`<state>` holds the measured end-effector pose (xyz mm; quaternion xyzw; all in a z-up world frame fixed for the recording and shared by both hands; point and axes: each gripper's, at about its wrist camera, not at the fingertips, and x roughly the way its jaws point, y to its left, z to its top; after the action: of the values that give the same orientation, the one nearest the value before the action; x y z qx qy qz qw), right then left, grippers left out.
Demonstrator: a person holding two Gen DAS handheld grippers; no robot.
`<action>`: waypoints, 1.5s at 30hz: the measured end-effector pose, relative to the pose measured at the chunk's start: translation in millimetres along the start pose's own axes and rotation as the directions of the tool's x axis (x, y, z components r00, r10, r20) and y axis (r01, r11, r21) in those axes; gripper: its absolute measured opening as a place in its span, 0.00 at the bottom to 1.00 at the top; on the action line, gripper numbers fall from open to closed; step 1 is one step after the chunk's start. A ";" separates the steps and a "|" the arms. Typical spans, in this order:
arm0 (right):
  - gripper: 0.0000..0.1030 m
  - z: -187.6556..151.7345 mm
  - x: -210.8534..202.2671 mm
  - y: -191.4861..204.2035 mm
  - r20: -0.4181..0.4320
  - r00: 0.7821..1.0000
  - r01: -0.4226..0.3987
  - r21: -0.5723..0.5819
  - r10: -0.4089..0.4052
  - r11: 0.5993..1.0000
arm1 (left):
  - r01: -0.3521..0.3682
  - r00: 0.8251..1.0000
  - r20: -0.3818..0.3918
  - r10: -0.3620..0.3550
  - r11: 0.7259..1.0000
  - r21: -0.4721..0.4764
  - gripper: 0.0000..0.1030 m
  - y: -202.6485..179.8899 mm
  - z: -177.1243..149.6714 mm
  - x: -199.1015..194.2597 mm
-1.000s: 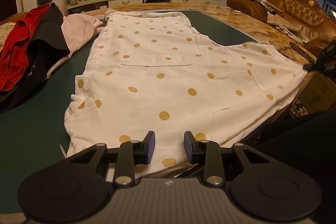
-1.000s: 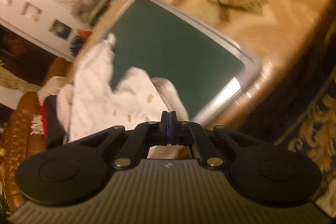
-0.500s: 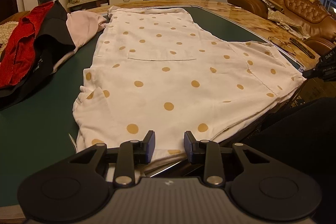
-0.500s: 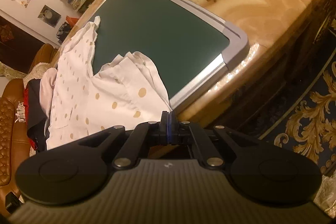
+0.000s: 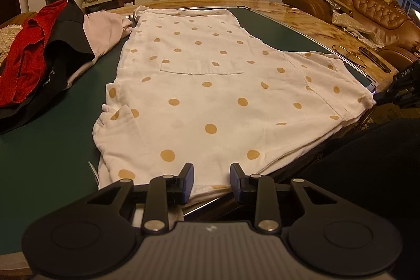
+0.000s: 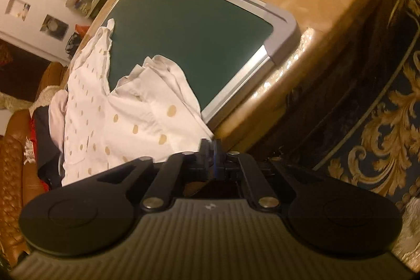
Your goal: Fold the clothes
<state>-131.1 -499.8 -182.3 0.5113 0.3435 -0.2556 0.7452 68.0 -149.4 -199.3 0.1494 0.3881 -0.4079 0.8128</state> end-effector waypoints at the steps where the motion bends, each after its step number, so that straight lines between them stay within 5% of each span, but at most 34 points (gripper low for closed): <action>1: 0.14 1.4 -3.9 3.9 0.026 1.000 -0.003 -0.023 0.004 1.000 | 0.002 1.000 0.006 -0.002 1.000 0.000 0.34 -0.1 1.7 -1.0; 8: 0.39 23.9 8.6 59.9 0.112 0.993 0.009 -0.332 0.030 0.943 | 0.020 1.000 0.023 -0.021 1.000 0.008 0.34 -11.0 14.7 7.0; 13: 0.44 35.7 31.5 106.3 0.135 0.991 0.063 -0.559 0.016 0.827 | 0.028 0.999 0.017 -0.029 0.999 0.024 0.36 -20.3 19.8 16.1; 17: 0.44 29.9 47.4 119.6 0.133 0.991 0.089 -0.631 -0.006 0.770 | 0.035 0.999 -0.001 -0.035 0.999 0.022 0.36 -21.8 15.1 21.5; 19: 0.42 31.7 53.3 115.3 0.114 0.993 0.079 -0.607 -0.012 0.791 | 0.039 0.999 -0.010 -0.039 0.999 0.017 0.36 -20.6 12.4 22.4; 22: 0.03 34.5 55.3 106.5 0.125 0.991 0.109 -0.570 -0.046 0.814 | 0.045 0.999 -0.011 -0.044 0.999 0.015 0.36 -18.6 9.3 20.1; 23: 0.02 35.2 55.0 102.6 0.126 0.991 0.116 -0.561 -0.054 0.820 | 0.047 0.999 -0.011 -0.047 0.999 0.012 0.36 -17.5 8.8 19.1; 30: 0.03 32.1 48.4 87.1 0.185 0.978 0.182 -0.505 -0.100 0.843 | 0.050 0.999 -0.010 -0.050 0.999 -0.006 0.36 -12.0 6.7 15.2; 33: 0.15 26.9 48.8 91.8 0.198 0.973 0.208 -0.508 -0.122 0.836 | 0.035 0.999 -0.005 -0.035 0.999 -0.005 0.36 -10.9 6.9 11.9; 37: 0.34 7.4 21.8 102.5 0.189 0.981 0.074 -0.579 0.044 0.812 | 0.033 0.999 0.016 -0.032 0.999 -0.029 0.37 -4.5 6.9 3.7; 39: 0.36 -8.7 15.9 114.1 0.017 0.985 -0.116 -0.680 0.173 0.724 | 0.027 0.999 0.026 -0.025 0.999 -0.041 0.39 -1.2 7.0 0.2; 41: 0.36 -30.9 17.7 127.1 -0.171 0.962 -0.268 -0.750 0.214 0.604 | 0.016 0.999 0.033 -0.014 0.999 -0.051 0.40 1.8 7.6 -2.5; 45: 0.36 -81.8 28.9 149.8 -0.283 0.952 -0.305 -0.882 0.115 0.360 | -0.004 0.999 0.042 0.007 0.997 -0.075 0.43 6.4 5.5 -7.9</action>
<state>-23.7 -372.1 -136.5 0.0748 0.4211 0.1192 0.8960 72.8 -144.2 -190.2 0.1113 0.3857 -0.3937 0.8270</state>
